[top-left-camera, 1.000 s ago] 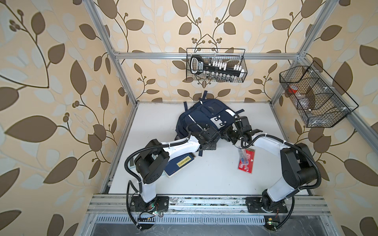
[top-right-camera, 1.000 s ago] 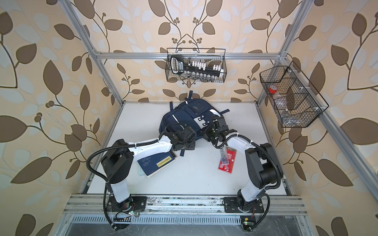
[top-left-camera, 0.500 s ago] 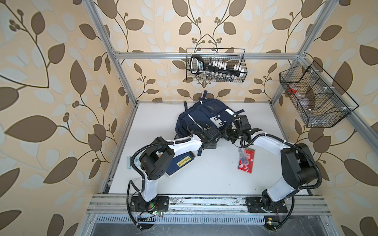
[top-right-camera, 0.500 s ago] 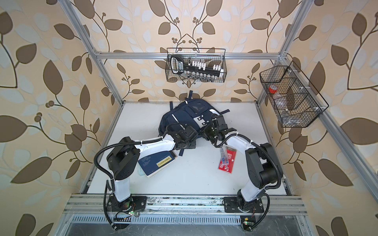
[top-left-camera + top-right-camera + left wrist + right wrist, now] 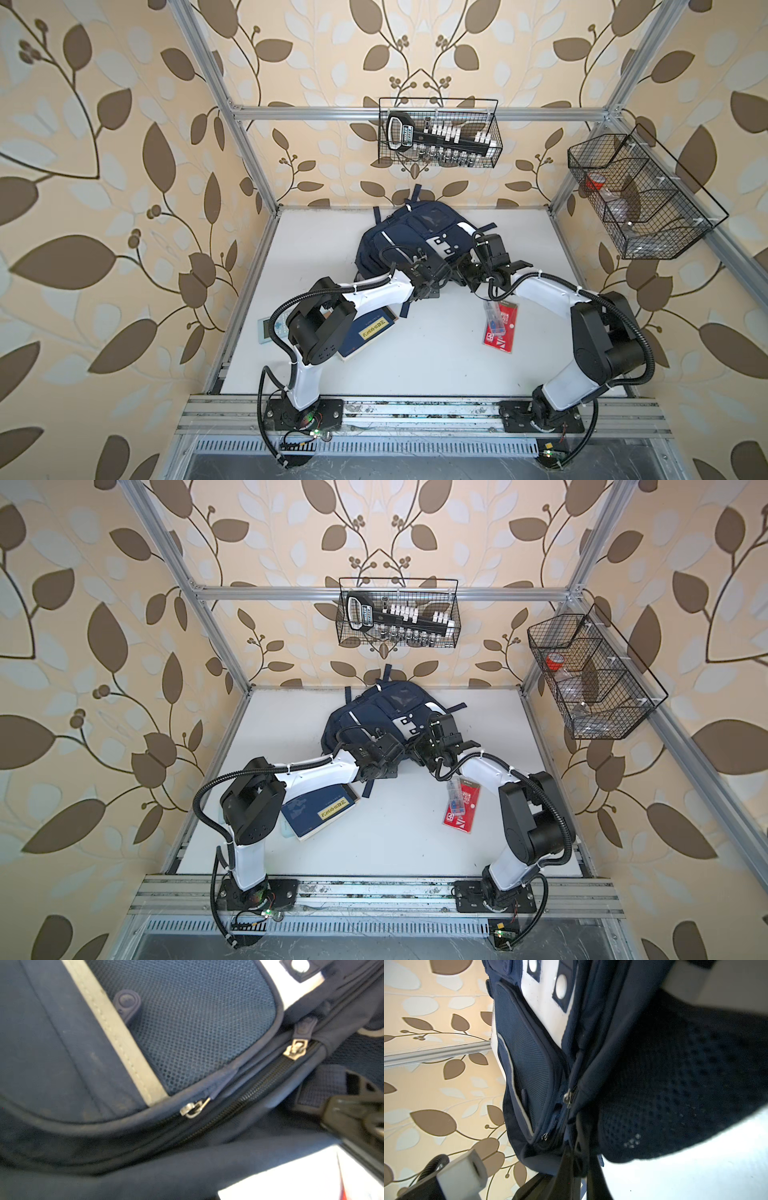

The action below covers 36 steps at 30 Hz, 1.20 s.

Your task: Pack the student bag

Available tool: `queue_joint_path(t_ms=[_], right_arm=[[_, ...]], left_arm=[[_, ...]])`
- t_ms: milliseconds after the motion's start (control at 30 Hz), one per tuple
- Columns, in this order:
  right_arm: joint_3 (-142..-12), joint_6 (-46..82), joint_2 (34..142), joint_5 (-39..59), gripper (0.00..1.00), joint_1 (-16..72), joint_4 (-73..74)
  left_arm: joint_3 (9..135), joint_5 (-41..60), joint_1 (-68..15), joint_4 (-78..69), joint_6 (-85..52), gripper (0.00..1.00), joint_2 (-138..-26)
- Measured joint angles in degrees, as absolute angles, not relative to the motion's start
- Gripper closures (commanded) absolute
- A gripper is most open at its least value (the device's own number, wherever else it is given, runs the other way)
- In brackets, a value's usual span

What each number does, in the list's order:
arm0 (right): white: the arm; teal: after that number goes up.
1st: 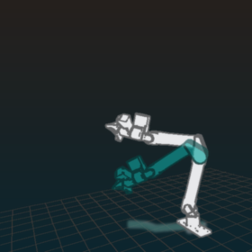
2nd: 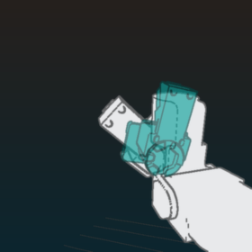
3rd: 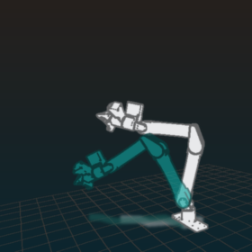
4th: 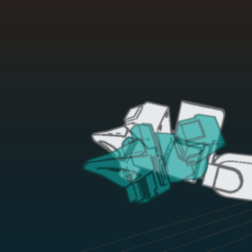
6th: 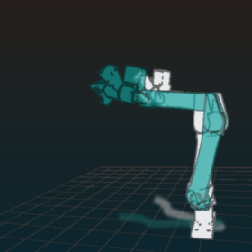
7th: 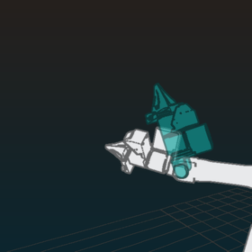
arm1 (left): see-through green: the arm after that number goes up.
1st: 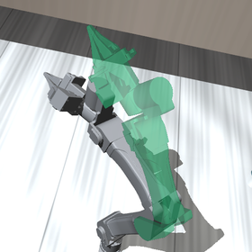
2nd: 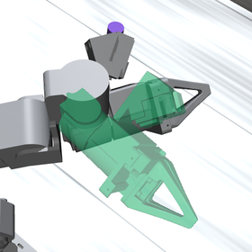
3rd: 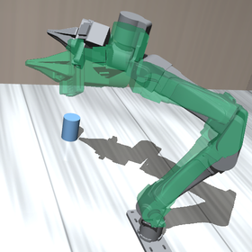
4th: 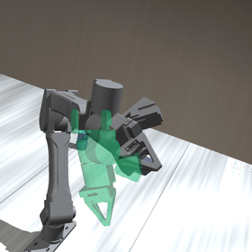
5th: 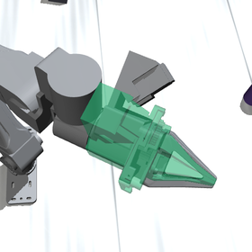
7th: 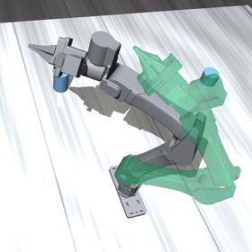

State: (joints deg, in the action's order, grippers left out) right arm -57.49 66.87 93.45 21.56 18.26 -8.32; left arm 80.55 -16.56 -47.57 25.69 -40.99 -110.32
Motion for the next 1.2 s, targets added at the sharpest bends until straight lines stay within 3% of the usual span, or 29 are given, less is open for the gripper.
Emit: queue_joint_path(t_ms=[200, 433, 467, 567, 633, 733, 900, 1033, 1200], right_arm=[[-58.15, 62.83, 93.41, 21.41, 1.00, 14.96, -11.29], [-62.13, 54.48, 95.90, 22.85, 1.00, 4.56, -17.85], [-62.37, 53.34, 96.47, 23.66, 0.94, 4.08, -18.48], [-62.37, 50.72, 97.27, 24.64, 0.44, 4.75, -19.09], [-62.30, 49.28, 97.01, 24.08, 0.28, 6.13, -19.14], [-59.64, 48.42, 92.88, 21.26, 0.13, 10.57, -19.11], [-51.20, 54.06, 78.48, 17.37, 0.10, 20.32, -19.53], [-46.46, 61.10, 75.20, 17.28, 0.08, 24.56, -16.62], [-47.13, 66.43, 78.30, 15.20, 0.23, 27.20, -17.12]], left_arm=[[79.81, -15.22, -47.66, 27.11, -39.62, 1.00, -109.58], [67.59, -10.13, -47.59, 25.63, -36.01, 1.00, -97.17], [66.43, -8.58, -47.72, 24.56, -35.35, 1.00, -95.83], [63.83, -3.88, -47.79, 23.20, -34.50, 1.00, -93.47], [63.40, -0.99, -47.81, 23.79, -34.52, 1.00, -93.38], [63.70, 2.04, -48.34, 24.16, -34.57, 1.00, -93.54], [64.97, 6.59, -49.93, 21.89, -34.70, 1.00, -95.26], [65.58, 8.21, -51.33, 20.99, -34.61, 1.00, -95.88], [66.78, 8.62, -53.34, 20.71, -34.44, 1.00, -96.01]])
